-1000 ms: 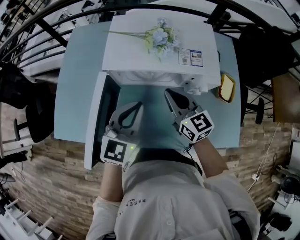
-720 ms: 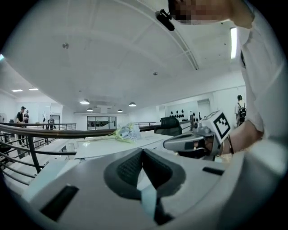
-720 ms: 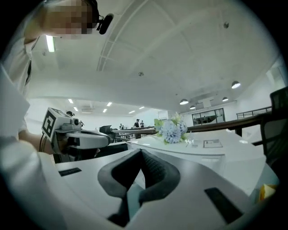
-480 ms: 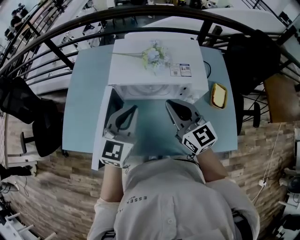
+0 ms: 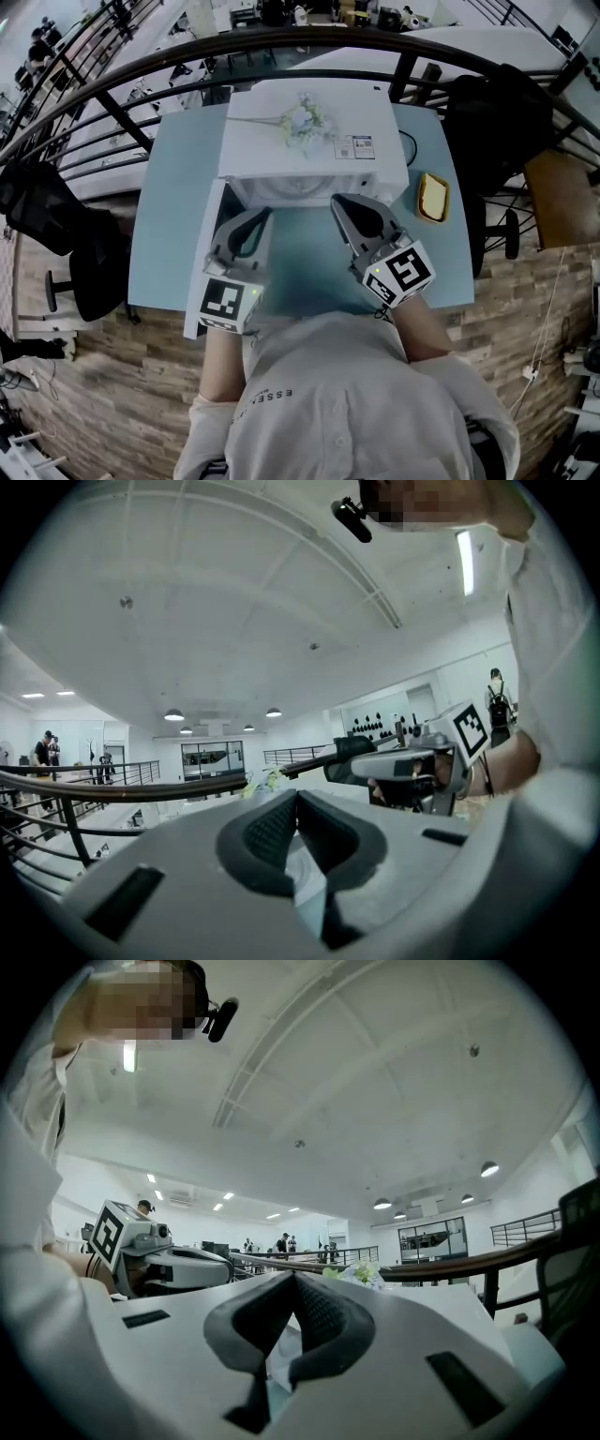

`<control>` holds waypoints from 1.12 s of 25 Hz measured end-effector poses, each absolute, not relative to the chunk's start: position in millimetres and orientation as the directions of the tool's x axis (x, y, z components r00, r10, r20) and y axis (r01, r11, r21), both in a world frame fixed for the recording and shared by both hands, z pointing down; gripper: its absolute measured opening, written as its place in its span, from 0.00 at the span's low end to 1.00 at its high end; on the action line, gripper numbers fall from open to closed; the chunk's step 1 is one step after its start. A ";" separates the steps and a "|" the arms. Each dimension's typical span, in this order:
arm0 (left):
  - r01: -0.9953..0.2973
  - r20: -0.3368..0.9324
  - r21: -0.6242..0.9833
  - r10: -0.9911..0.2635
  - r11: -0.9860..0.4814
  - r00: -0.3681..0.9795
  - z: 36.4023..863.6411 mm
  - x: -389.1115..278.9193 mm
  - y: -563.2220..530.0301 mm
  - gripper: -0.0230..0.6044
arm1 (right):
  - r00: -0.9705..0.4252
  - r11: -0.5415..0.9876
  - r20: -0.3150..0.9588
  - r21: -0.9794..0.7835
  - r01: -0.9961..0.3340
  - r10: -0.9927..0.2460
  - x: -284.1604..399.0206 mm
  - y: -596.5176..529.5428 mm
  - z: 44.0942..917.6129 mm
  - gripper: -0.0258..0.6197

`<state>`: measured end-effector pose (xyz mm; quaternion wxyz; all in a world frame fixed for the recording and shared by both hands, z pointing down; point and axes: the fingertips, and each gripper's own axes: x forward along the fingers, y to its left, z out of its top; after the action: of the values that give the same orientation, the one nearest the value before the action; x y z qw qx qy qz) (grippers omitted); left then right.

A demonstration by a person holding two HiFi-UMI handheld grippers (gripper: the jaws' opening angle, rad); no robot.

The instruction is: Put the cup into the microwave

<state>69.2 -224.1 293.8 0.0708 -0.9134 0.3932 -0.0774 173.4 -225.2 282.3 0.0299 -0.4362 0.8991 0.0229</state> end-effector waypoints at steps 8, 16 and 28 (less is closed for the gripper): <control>-0.709 0.065 -0.191 -0.729 -0.679 0.681 289.5 73.5 -221.3 0.04 | -0.618 0.619 -0.070 0.011 -0.785 -0.783 178.5 -222.2 281.5 0.06; -0.721 0.082 -0.180 -0.741 -0.669 0.667 293.2 75.2 -219.8 0.04 | -0.632 0.632 -0.040 0.016 -0.775 -0.774 178.5 -218.1 290.3 0.06; -0.720 0.089 -0.171 -0.739 -0.672 0.668 295.5 86.5 -216.8 0.04 | -0.616 0.616 -0.032 0.007 -0.787 -0.787 190.2 -215.9 294.2 0.06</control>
<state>86.5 -216.8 295.5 0.0606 -0.9112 0.4003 -0.0755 190.2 -215.9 294.2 0.0127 -0.4379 0.8989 0.0100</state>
